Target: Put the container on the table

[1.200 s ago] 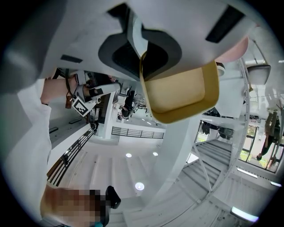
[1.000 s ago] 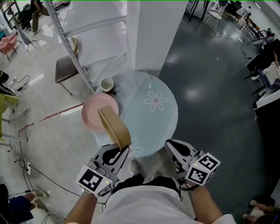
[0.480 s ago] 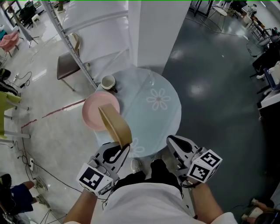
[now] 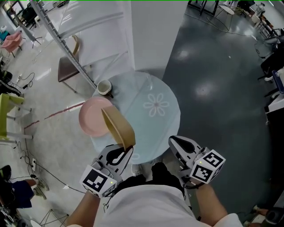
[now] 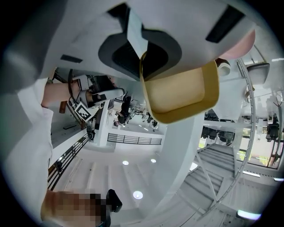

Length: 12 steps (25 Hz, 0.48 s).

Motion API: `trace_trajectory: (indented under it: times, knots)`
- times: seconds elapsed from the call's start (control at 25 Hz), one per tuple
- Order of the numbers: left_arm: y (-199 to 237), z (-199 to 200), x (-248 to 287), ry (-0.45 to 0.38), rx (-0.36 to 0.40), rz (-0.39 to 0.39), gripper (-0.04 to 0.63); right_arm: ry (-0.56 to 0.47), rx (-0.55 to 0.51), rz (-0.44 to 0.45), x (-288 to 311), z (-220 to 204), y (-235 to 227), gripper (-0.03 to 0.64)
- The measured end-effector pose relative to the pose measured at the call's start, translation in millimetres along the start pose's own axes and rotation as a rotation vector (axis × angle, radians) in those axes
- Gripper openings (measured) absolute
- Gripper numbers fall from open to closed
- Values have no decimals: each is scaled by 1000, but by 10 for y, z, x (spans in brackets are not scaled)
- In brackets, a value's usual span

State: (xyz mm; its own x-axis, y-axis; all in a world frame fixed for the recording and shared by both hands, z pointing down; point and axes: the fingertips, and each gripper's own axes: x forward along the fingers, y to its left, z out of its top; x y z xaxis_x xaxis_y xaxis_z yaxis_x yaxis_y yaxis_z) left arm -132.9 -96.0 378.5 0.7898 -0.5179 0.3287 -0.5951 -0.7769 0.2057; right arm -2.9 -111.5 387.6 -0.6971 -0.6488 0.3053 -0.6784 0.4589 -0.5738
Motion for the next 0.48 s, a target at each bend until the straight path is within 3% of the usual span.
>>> trace_trajectory:
  times: [0.32, 0.48]
  knots:
    - [-124, 49, 619, 44, 24, 20, 28, 16, 9, 26, -134, 288, -536, 25]
    - [-100, 2, 917, 106, 41, 32, 28, 24, 15, 39, -119, 449, -813, 25]
